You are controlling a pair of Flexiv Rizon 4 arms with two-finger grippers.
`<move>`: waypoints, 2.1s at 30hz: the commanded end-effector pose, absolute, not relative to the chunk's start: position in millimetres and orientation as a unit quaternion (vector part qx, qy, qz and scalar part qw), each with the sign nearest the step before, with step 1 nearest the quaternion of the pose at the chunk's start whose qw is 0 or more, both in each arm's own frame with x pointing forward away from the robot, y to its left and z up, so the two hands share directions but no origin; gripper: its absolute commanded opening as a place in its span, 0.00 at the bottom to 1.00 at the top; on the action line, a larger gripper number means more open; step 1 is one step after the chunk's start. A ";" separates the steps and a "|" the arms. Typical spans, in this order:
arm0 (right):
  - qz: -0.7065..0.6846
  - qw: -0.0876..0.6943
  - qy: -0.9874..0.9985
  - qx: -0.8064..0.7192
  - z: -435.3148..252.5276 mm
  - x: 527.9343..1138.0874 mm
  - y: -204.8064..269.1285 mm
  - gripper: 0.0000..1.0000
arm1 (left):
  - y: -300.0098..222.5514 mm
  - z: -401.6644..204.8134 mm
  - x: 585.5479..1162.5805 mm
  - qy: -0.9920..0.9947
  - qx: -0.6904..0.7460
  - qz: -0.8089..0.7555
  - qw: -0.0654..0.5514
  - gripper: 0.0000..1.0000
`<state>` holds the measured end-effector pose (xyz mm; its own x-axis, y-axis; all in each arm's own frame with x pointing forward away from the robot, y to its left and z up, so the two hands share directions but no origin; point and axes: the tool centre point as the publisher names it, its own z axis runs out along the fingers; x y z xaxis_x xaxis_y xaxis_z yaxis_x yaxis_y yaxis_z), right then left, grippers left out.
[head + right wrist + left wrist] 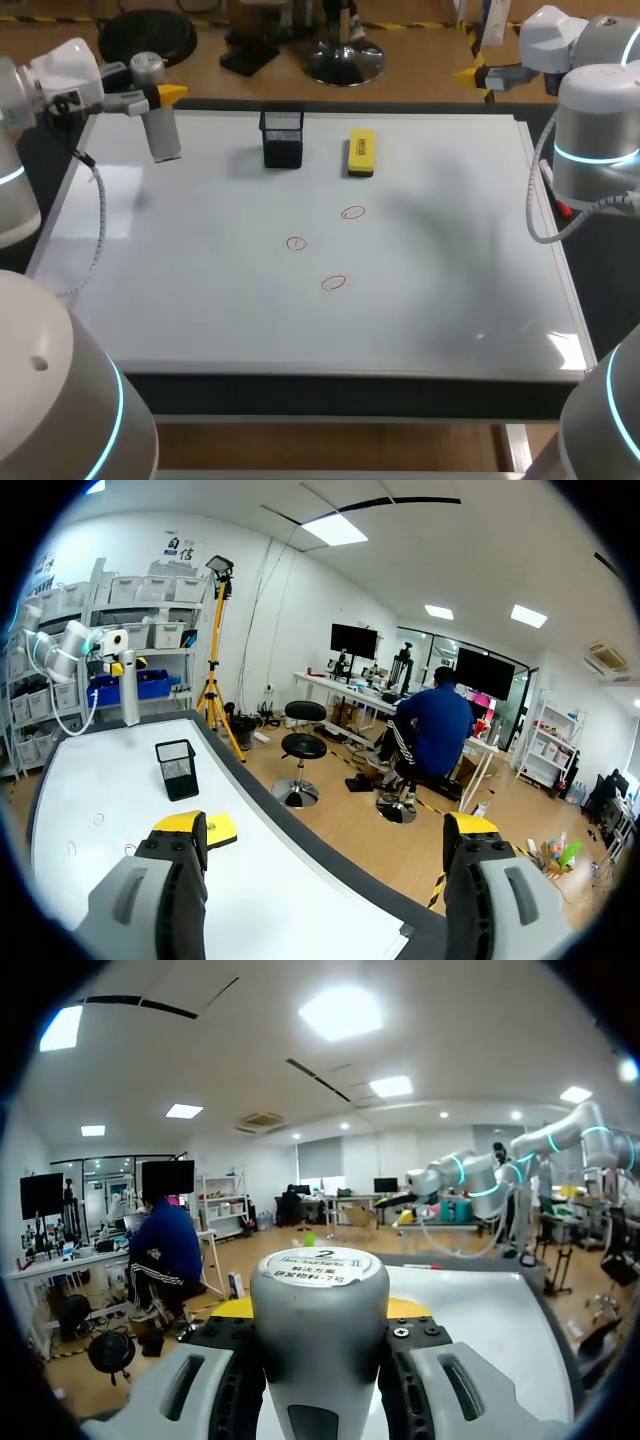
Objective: Pick up the inspection probe, press it on each red-marked spot on the whiteboard one by one, put down the probe, pick up the eraser, and wipe off all the red marks.
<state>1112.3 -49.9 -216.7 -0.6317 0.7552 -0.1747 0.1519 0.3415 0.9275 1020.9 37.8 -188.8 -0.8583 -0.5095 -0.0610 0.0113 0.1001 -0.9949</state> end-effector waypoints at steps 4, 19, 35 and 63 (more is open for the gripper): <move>0.490 0.308 0.759 0.298 -217.0 1112.5 -50.2 1.00 | 36.2 -187.3 1018.9 0.711 -0.181 -0.646 0.209 0.00; 0.490 0.308 0.759 0.298 -217.0 1112.5 -50.2 1.00 | 36.2 -187.3 1018.9 0.711 -0.181 -0.646 0.209 0.00; 0.390 0.228 0.882 0.136 -231.4 1109.7 -16.4 1.00 | 36.2 -187.3 1018.9 0.711 -0.181 -0.646 0.209 0.00; 0.059 0.039 0.969 -0.238 -267.6 1106.6 35.8 1.00 | 36.2 -187.3 1018.9 0.711 -0.181 -0.646 0.209 0.00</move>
<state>1103.1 31.6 -271.7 -0.8906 -0.1122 -0.4407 -0.3118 0.8561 0.4123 1018.8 36.4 -187.8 -0.8471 -0.5277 -0.0630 0.0117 0.1001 -0.9949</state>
